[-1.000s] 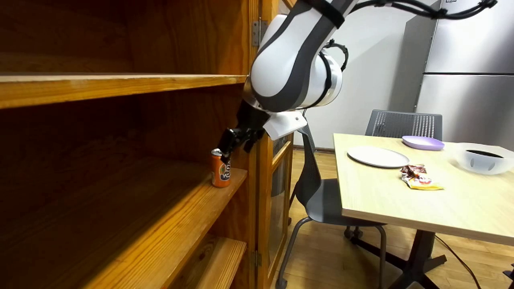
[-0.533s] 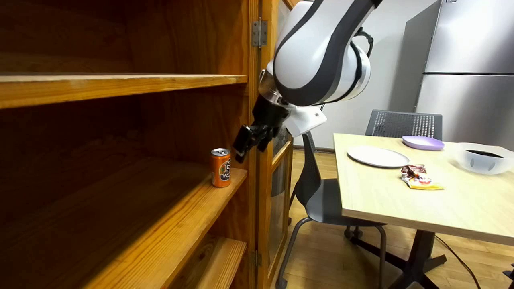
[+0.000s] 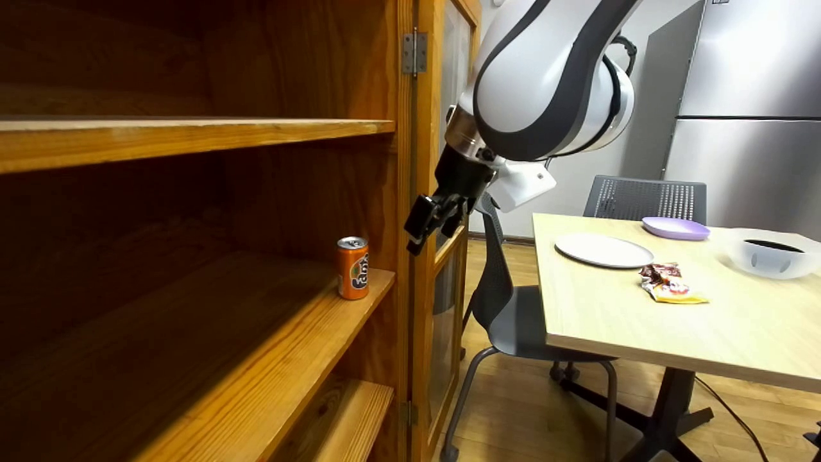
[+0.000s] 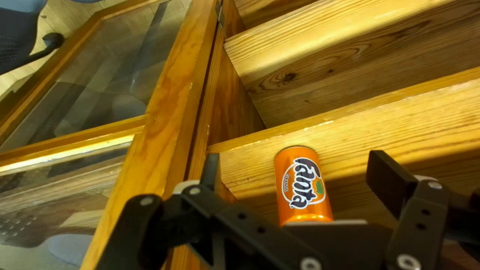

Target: Put the orange can on the second shelf from the top

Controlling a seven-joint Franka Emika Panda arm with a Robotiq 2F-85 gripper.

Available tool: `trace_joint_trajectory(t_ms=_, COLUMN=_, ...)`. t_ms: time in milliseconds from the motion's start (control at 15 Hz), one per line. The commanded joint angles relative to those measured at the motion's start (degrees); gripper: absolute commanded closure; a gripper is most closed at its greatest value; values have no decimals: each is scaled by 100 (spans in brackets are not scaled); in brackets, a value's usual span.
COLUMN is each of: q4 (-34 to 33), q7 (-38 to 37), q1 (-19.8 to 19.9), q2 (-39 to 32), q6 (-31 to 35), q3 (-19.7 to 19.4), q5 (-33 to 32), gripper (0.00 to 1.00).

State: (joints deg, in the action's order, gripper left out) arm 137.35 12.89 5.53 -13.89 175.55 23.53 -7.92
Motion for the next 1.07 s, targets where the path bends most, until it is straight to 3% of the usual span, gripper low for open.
trace_joint_trajectory(t_ms=0, q4=286, q7=99, q1=235, q2=358, q6=26, q3=115, q5=116, gripper=0)
trace_joint_trajectory(t_ms=533, q4=479, q7=-65, q1=368, q2=647, q6=-55, q3=-96, q5=80, gripper=0)
trace_joint_trajectory(t_ms=1000, q4=614, q7=-380, q1=339, q2=831, q6=-106, q3=-619, q5=40, gripper=0)
